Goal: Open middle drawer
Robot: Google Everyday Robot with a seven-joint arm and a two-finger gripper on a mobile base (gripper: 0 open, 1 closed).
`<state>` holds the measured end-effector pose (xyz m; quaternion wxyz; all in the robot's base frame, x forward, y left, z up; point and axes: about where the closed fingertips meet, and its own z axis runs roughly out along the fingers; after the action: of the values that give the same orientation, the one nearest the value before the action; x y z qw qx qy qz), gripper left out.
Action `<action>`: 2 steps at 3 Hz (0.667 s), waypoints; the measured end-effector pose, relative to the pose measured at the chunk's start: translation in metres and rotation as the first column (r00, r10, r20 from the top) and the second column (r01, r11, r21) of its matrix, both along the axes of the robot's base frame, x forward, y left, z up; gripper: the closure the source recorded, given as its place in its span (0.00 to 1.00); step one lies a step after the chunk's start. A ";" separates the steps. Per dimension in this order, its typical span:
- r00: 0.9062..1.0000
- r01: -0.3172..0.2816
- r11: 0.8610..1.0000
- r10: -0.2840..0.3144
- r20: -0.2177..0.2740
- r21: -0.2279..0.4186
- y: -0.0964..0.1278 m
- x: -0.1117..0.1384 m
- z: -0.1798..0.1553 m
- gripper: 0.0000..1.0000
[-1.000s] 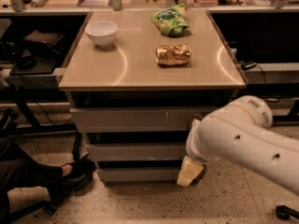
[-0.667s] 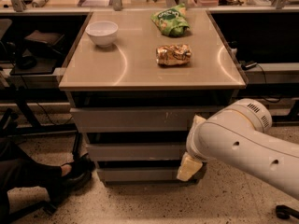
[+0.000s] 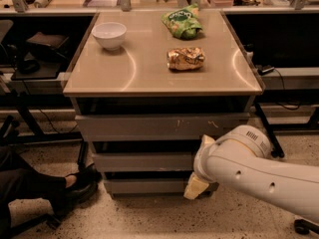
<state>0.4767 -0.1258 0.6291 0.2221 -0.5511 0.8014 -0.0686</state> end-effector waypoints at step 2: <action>0.993 0.067 0.998 -0.068 0.096 0.017 0.001 0.067 -0.039 0.00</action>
Offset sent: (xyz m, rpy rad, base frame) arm 0.1365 0.0142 -0.0782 -0.0251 -0.2688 -0.2449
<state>0.5434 -0.1253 0.5906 0.2616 -0.5183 0.8084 -0.0971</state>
